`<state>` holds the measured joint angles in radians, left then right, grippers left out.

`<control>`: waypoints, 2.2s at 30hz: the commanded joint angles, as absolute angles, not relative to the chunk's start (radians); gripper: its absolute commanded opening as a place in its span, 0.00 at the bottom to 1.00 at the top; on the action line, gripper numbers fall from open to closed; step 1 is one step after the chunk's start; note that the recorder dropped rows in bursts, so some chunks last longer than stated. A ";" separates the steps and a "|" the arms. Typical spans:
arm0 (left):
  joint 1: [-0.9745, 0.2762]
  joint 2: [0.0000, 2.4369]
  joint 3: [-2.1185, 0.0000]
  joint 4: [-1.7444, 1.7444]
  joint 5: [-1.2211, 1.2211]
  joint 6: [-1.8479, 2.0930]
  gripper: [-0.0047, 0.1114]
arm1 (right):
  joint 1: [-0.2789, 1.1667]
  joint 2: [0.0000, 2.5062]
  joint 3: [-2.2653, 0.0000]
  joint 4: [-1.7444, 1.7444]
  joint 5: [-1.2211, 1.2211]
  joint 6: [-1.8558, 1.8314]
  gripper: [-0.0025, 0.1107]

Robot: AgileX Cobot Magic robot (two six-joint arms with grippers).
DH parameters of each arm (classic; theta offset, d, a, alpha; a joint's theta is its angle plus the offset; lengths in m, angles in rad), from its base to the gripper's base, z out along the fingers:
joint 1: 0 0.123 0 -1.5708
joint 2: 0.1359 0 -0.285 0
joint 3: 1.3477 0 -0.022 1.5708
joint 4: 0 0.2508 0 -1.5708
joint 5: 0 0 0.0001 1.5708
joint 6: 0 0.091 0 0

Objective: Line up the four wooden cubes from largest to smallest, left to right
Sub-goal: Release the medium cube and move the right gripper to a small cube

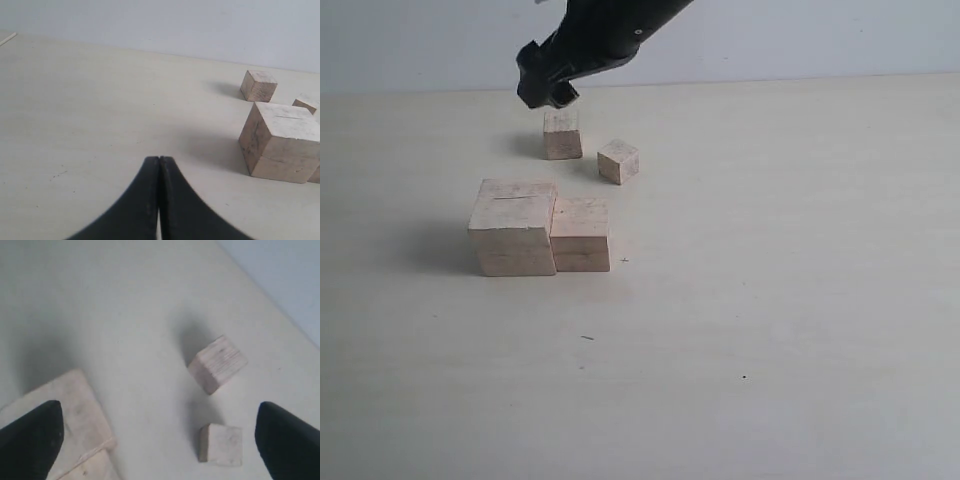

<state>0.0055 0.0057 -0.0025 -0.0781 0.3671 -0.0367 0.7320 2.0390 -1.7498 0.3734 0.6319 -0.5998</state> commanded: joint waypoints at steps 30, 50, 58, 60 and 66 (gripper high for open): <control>-0.001 0.000 0.000 -0.088 0.356 -0.035 0.04 | 0.732 2.620 -2.430 -0.035 0.578 0.210 0.85; -0.001 0.000 0.000 -0.088 0.356 -0.035 0.04 | 0.732 2.702 -2.430 -0.041 0.527 0.291 0.85; -0.001 0.000 0.000 -0.088 0.356 -0.035 0.04 | 0.732 2.702 -2.430 -0.039 0.525 0.291 0.82; -0.001 0.000 0.000 -0.088 0.356 -0.035 0.04 | 0.732 2.702 -2.430 -0.037 0.527 0.291 0.82; -0.001 0.000 0.000 -0.088 0.356 -0.035 0.04 | 0.732 2.721 -2.430 -0.025 0.545 0.291 0.82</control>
